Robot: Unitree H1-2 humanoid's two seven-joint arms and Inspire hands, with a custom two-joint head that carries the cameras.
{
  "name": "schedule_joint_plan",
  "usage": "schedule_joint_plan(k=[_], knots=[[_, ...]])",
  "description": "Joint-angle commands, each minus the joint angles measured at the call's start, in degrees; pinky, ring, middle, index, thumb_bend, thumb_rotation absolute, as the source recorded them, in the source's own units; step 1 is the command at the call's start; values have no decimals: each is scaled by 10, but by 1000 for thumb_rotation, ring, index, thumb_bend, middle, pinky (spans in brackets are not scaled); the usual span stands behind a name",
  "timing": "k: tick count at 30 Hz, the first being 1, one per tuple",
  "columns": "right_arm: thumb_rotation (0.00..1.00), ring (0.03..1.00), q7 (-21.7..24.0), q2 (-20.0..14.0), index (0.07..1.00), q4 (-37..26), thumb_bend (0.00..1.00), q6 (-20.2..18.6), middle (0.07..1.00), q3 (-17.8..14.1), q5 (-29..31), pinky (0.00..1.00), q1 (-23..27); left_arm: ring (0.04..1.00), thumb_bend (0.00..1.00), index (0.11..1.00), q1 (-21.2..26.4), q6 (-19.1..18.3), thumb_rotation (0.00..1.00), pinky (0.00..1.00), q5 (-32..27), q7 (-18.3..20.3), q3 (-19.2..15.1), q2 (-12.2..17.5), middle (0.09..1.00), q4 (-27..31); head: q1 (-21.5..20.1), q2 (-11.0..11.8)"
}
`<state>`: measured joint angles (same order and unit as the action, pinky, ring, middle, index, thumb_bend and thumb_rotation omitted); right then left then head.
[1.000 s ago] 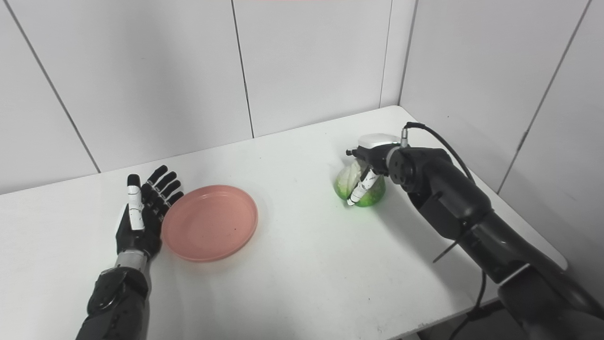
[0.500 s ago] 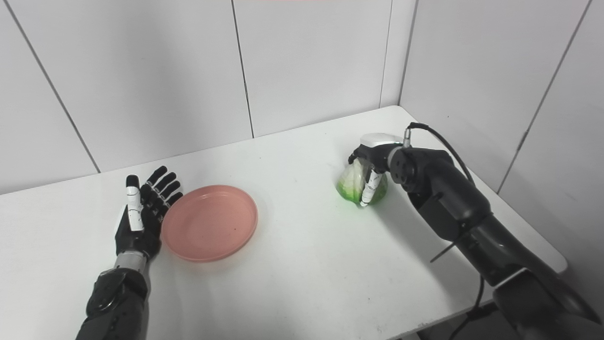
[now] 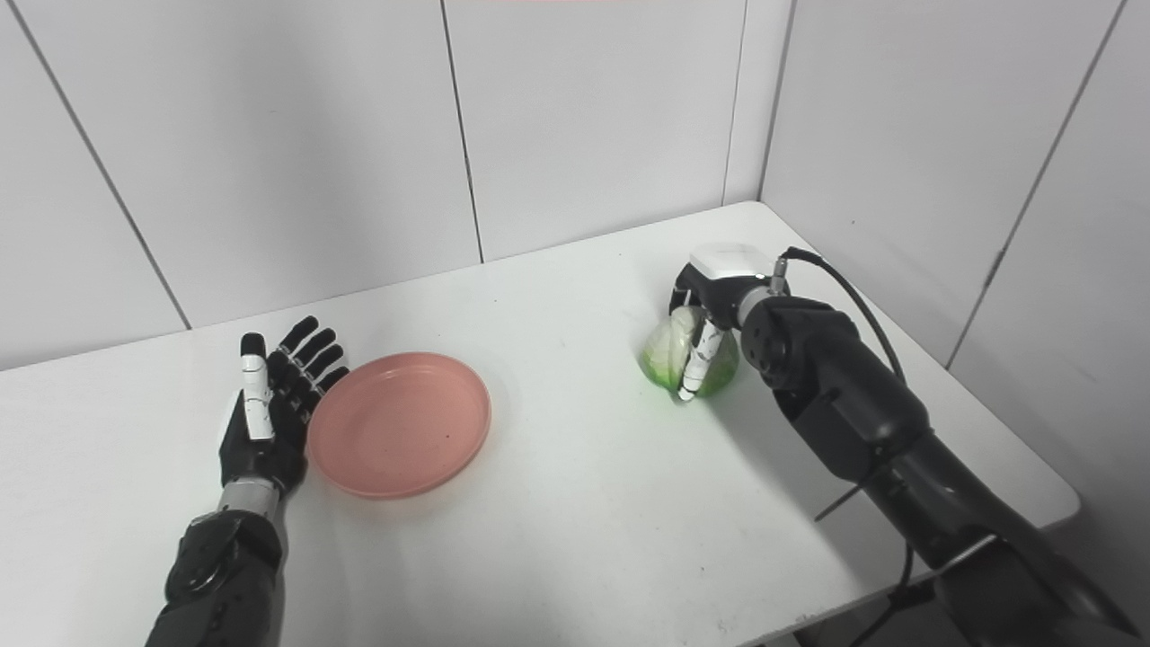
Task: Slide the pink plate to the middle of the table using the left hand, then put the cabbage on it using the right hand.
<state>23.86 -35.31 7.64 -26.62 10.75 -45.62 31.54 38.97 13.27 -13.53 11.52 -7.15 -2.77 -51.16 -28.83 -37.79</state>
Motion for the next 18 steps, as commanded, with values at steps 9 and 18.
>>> schedule_joint_plan(k=[9, 18], knots=[[0, 421, -87, 48, 493, -71, 526, 27, 485, -60, 61, 345, 16, 836, 870, 796, -3, -5, 979, 819, 17, -30, 7, -12, 818, 0, 100, 1], [0, 414, -80, 86, 504, -117, 525, 38, 479, -42, 108, 362, 50, 850, 889, 809, -6, 0, 990, 834, 26, -42, 12, -20, 827, -1, 183, -5]])
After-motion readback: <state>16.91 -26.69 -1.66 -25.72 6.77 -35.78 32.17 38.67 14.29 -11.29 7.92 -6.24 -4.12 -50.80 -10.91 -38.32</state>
